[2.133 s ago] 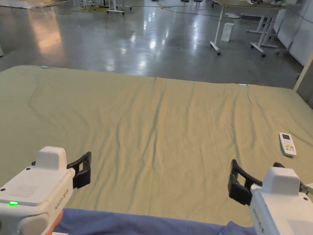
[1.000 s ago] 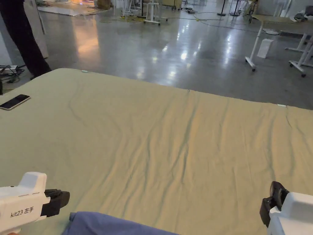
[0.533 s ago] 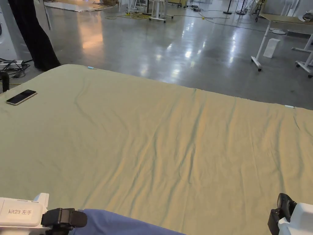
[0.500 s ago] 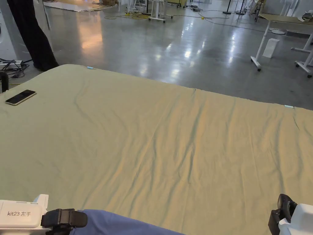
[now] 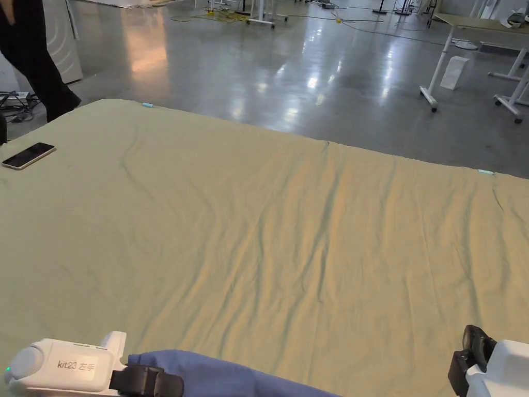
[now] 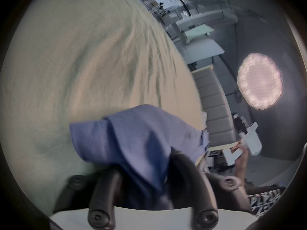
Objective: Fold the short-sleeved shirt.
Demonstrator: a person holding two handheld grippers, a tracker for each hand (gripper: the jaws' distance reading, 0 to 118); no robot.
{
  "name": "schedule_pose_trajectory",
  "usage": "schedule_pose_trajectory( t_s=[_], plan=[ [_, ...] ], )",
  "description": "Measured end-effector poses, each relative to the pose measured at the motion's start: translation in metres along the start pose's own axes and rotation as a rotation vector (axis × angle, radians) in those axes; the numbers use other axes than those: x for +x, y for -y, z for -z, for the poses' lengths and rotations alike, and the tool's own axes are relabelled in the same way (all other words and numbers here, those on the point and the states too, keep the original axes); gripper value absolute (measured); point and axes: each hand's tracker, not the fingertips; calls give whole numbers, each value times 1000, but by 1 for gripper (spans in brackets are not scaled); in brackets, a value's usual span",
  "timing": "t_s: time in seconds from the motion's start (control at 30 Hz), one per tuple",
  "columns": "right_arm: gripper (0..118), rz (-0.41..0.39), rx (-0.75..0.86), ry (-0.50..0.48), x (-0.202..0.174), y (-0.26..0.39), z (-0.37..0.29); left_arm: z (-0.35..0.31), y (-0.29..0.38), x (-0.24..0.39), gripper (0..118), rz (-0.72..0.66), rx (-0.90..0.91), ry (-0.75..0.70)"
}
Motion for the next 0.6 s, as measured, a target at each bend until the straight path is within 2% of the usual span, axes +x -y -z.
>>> schedule_pose_trajectory(
  t_s=[0.03, 0.13, 0.27, 0.4, 0.43, 0.6],
  plan=[
    [0, -1, 0, 0, -1, 0, 0, 3, 3, 3, 16, 16, -13, -41],
    [0, -3, -1, -8, -2, -1, 0, -3, 3, 2, 12, -17, 10, -6],
    [0, -13, 4, -14, -2, -1, 0, -12, -4, 7, 10, 28, 0, -68],
    [0, -14, 10, -14, -1, -2, -2, -24, -14, 26, 9, 30, 14, -82],
    [0, -12, 12, -14, 0, -2, -2, -27, -10, 52, 9, 30, 15, -84],
    [0, -7, 15, -18, 5, 1, 1, -47, -19, 66, 9, 14, -4, -166]
  ],
)
